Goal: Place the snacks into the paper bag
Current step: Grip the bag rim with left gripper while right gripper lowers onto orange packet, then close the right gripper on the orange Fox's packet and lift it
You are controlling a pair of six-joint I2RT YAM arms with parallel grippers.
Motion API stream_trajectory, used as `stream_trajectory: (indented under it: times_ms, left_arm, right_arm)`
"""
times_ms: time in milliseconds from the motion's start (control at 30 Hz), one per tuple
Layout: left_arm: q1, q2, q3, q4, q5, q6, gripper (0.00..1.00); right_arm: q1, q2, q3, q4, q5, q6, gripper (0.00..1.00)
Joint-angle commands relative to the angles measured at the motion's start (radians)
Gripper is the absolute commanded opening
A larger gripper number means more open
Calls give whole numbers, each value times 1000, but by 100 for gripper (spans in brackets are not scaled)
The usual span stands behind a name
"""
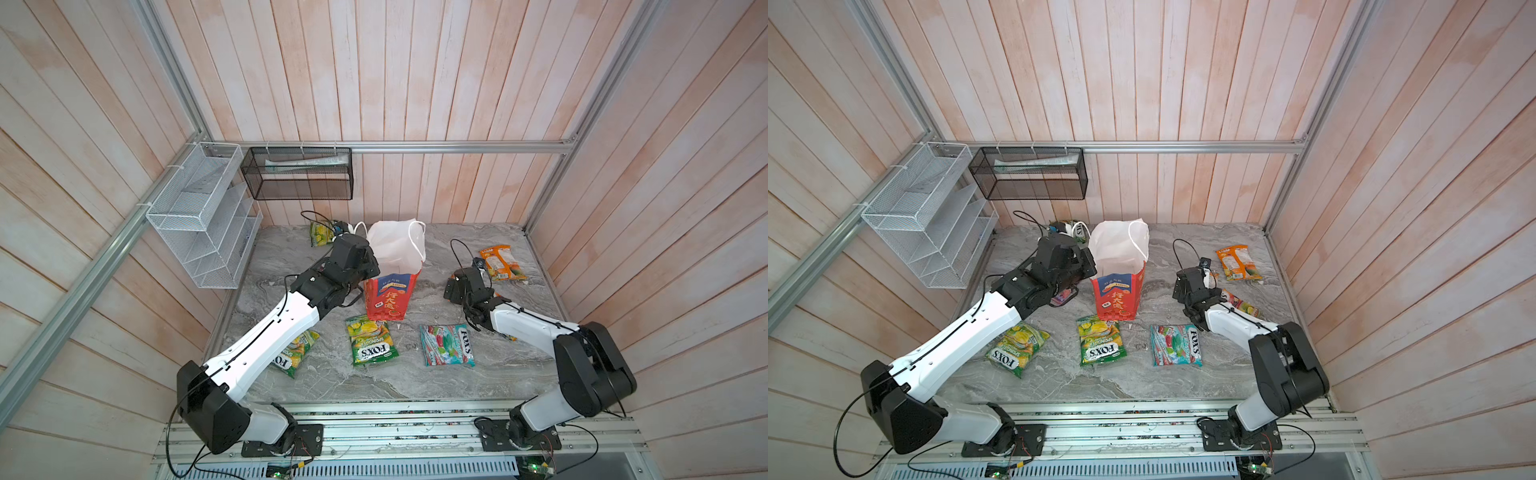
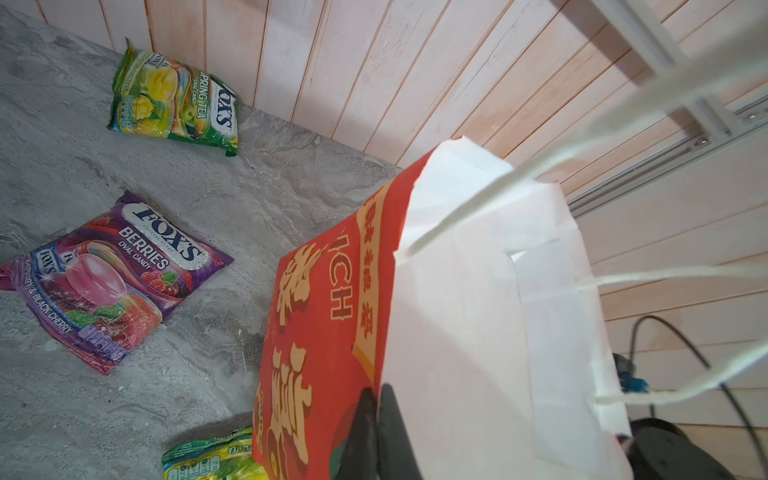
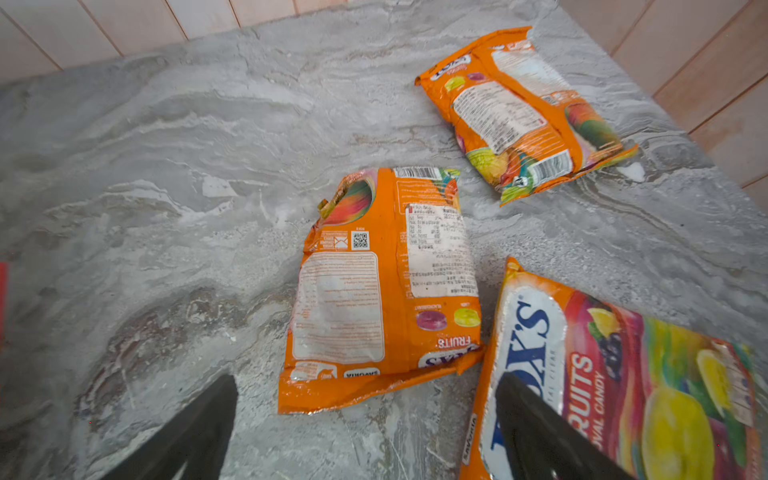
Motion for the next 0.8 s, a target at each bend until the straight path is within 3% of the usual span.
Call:
stream_trajectory:
  times_ms: [0, 167, 400, 667, 767]
  left_arm:
    - [13, -19, -11, 93, 80, -16, 0]
    - [28, 21, -3, 97, 98, -11, 0]
    - [45, 106, -1, 162, 209, 25, 0]
    - [52, 159, 29, 109, 176, 12, 0]
    - [52, 161, 30, 107, 190, 8, 0]
  right_arm:
    - [-34, 83, 87, -42, -44, -33, 98]
    - [-44, 207, 203, -105, -81, -36, 98]
    - [-50, 302, 265, -141, -86, -32, 96]
    - [-67, 337, 274, -148, -109, -27, 82]
    - [-76, 339, 271, -150, -130, -26, 73]
